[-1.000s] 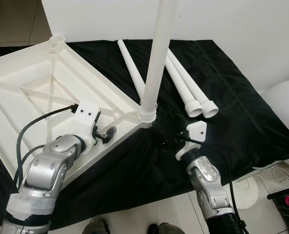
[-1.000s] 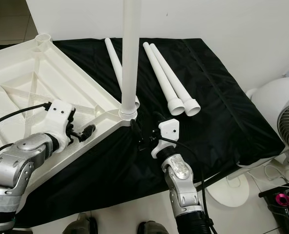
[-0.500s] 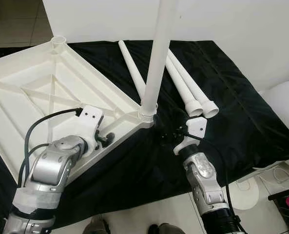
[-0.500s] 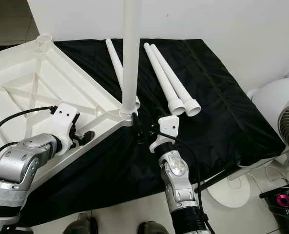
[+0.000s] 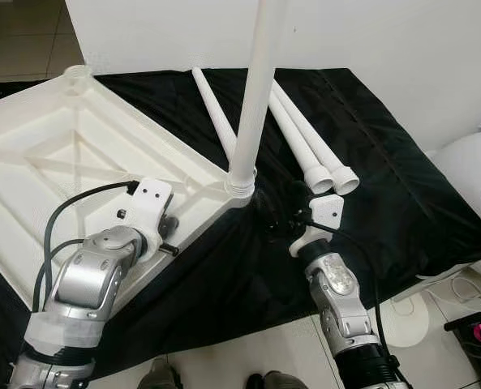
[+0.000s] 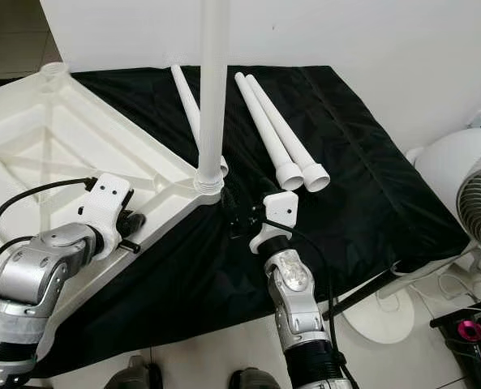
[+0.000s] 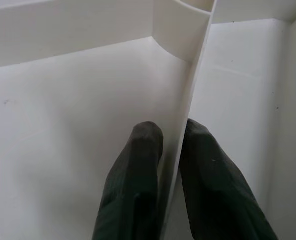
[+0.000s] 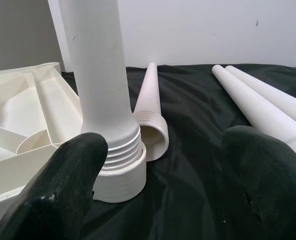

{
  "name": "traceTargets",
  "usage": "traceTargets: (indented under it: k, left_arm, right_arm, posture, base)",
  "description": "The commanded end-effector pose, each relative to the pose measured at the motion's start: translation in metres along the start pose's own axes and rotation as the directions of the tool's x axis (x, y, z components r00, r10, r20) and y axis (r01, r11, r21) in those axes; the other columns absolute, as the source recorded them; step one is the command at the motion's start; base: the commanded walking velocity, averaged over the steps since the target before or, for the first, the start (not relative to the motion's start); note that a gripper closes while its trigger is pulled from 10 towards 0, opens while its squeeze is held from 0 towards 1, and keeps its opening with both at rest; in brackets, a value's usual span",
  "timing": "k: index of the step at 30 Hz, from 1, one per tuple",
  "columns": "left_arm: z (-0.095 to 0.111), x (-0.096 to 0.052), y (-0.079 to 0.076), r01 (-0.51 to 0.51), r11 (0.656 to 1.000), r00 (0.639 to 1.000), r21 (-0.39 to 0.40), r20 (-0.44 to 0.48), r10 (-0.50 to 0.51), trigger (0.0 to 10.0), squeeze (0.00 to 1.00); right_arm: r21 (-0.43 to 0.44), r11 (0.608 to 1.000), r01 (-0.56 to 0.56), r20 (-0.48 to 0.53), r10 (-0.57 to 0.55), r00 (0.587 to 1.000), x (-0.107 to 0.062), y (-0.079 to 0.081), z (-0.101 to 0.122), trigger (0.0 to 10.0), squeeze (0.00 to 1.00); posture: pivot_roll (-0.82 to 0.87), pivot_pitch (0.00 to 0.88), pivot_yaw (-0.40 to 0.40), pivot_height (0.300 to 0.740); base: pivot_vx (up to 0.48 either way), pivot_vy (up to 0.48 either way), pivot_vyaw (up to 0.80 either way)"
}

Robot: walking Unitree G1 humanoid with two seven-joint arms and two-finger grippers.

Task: Building children table

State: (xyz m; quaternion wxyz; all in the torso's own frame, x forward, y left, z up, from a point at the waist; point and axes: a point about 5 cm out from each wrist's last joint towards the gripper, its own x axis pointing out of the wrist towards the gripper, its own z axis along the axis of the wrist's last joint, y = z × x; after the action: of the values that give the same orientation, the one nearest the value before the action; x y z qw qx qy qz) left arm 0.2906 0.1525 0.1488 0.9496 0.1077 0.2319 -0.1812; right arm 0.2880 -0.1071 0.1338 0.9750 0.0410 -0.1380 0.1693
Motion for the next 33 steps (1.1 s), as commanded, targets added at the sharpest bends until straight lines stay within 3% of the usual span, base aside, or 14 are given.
traceTargets:
  k: [1,7,8,14,23,24,25,26,27,30,31,32,33]
  left_arm:
    - [-0.015,-0.002,0.012,-0.161,0.987,0.984,-0.012,-0.075,0.159,0.0,0.00]
    - [-0.012,-0.002,0.010,-0.164,0.986,0.985,-0.018,-0.053,0.163,0.0,0.00]
    - [-0.010,0.001,0.009,-0.164,0.986,0.986,-0.011,-0.042,0.163,10.0,0.00]
    - [0.000,0.004,0.007,-0.154,0.988,0.988,0.006,0.009,0.154,10.0,0.00]
    - [-0.010,-0.004,0.034,-0.235,0.971,0.971,0.033,-0.034,0.237,10.0,0.00]
    - [-0.008,-0.005,0.036,-0.229,0.973,0.973,0.032,-0.021,0.230,8.1,0.00]
    - [-0.006,-0.006,0.037,-0.223,0.974,0.975,0.030,-0.009,0.224,8.1,0.00]
    - [-0.005,-0.006,0.036,-0.216,0.976,0.976,0.032,0.003,0.216,6.4,0.00]
    - [-0.003,-0.006,0.034,-0.201,0.979,0.980,0.032,0.014,0.201,0.0,0.00]
    - [-0.002,-0.005,0.029,-0.180,0.983,0.984,0.034,0.024,0.179,0.5,0.00]
    - [-0.001,-0.005,0.026,-0.158,0.987,0.987,0.042,0.026,0.157,4.2,0.00]
    - [-0.001,-0.004,0.023,-0.139,0.989,0.990,0.051,0.027,0.138,10.0,0.00]
    - [-0.001,-0.004,0.022,-0.131,0.990,0.991,0.057,0.026,0.130,10.0,0.00]
  right_arm:
    - [-0.007,1.000,0.008,-0.006,-0.008,1.000,-0.002,-0.002,-0.003,10.0,0.00]
    - [-0.008,1.000,0.007,-0.006,-0.007,1.000,-0.001,-0.002,-0.003,10.0,0.00]
    - [-0.008,1.000,0.007,-0.006,-0.007,1.000,-0.001,-0.001,-0.003,10.0,0.00]
    - [-0.010,1.000,0.010,-0.009,-0.010,1.000,-0.001,-0.002,-0.004,10.0,0.00]
    - [-0.017,0.999,0.050,-0.002,-0.050,0.999,-0.003,-0.008,-0.003,10.0,0.00]
    - [-0.017,0.998,0.052,-0.002,-0.052,0.999,-0.003,-0.008,-0.003,10.0,0.00]
    - [-0.017,0.998,0.053,-0.002,-0.053,0.999,-0.003,-0.008,-0.003,10.0,0.00]
    - [-0.017,0.998,0.053,-0.002,-0.053,0.999,-0.003,-0.008,-0.003,10.0,0.00]
    - [-0.017,0.999,0.052,-0.002,-0.052,0.999,-0.003,-0.007,-0.003,10.0,0.00]
    - [-0.018,0.999,0.051,-0.001,-0.051,0.999,-0.003,-0.007,-0.003,10.0,0.00]
    - [-0.020,0.999,0.050,0.000,-0.050,0.999,-0.003,-0.007,-0.003,10.0,0.00]
    - [-0.021,0.999,0.050,0.001,-0.050,0.999,-0.003,-0.007,-0.003,10.0,0.00]
    - [-0.021,0.998,0.051,0.002,-0.051,0.999,-0.003,-0.007,-0.003,10.0,0.00]
  posture:
    - [0.03,0.067,-0.044,0.740]
    - [0.04,0.074,-0.046,0.740]
    - [0.04,0.079,-0.046,0.740]
    - [0.04,0.087,-0.042,0.740]
    - [0.02,0.102,-0.023,0.740]
    - [0.02,0.102,-0.023,0.740]
    - [0.02,0.102,-0.023,0.740]
    - [0.02,0.103,-0.021,0.740]
    - [0.02,0.103,-0.021,0.740]
    - [0.02,0.105,-0.019,0.740]
    - [0.02,0.105,-0.019,0.740]
    - [0.02,0.106,-0.019,0.740]
    - [0.02,0.107,-0.019,0.740]
  base:
    - [0.000,0.000,0.00]
    - [0.000,0.000,0.00]
    - [0.000,0.000,0.00]
    - [0.000,0.000,0.00]
    - [0.000,0.000,0.00]
    - [0.000,0.000,0.00]
    - [0.000,0.000,0.00]
    - [0.000,0.000,0.00]
    - [0.000,0.000,0.00]
    - [0.000,0.000,0.00]
    - [0.000,0.000,0.00]
    - [0.000,0.000,0.00]
    - [0.000,0.000,0.00]
